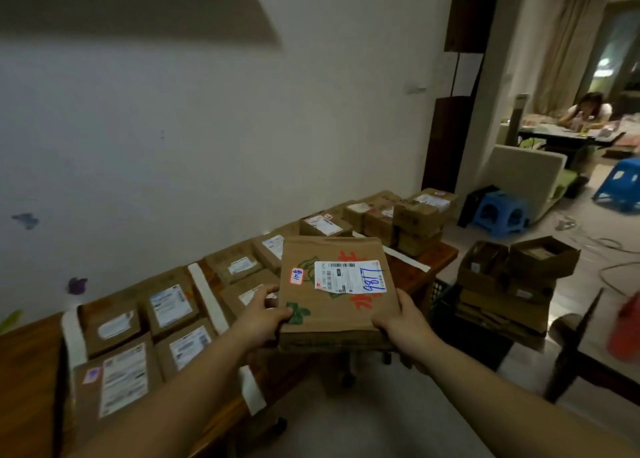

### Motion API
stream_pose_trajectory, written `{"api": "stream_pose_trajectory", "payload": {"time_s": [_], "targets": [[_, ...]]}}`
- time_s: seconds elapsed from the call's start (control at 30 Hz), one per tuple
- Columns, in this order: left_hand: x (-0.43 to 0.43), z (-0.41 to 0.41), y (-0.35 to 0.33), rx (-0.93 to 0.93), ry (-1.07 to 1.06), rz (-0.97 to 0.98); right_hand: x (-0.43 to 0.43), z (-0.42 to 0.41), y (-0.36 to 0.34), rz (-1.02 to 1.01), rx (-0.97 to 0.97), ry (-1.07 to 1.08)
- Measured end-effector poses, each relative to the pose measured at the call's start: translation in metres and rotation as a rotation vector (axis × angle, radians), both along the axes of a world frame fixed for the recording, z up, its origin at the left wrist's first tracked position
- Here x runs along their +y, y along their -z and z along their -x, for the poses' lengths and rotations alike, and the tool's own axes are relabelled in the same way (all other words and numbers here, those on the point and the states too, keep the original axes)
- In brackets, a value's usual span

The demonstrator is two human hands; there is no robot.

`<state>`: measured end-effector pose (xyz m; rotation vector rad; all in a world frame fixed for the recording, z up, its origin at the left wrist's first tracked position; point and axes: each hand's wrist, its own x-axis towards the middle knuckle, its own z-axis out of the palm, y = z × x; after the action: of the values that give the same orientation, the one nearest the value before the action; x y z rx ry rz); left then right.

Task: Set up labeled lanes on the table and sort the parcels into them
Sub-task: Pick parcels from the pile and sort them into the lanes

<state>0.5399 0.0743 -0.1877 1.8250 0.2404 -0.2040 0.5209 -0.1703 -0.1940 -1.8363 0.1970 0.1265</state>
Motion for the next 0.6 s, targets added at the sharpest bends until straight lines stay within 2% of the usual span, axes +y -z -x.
{"api": "stream_pose_trajectory", "payload": {"time_s": [0.13, 0.37, 0.6], "targets": [[-0.032, -0.062, 0.014, 0.004, 0.072, -0.031, -0.034, -0.062, 0.004, 0.085, 0.036, 0.079], [-0.082, -0.145, 0.035, 0.093, 0.173, -0.112, -0.088, -0.152, 0.024, 0.108, 0.074, 0.057], [-0.155, -0.211, 0.07, 0.151, 0.087, -0.145, -0.158, -0.258, 0.069, 0.225, 0.126, -0.045]]}}
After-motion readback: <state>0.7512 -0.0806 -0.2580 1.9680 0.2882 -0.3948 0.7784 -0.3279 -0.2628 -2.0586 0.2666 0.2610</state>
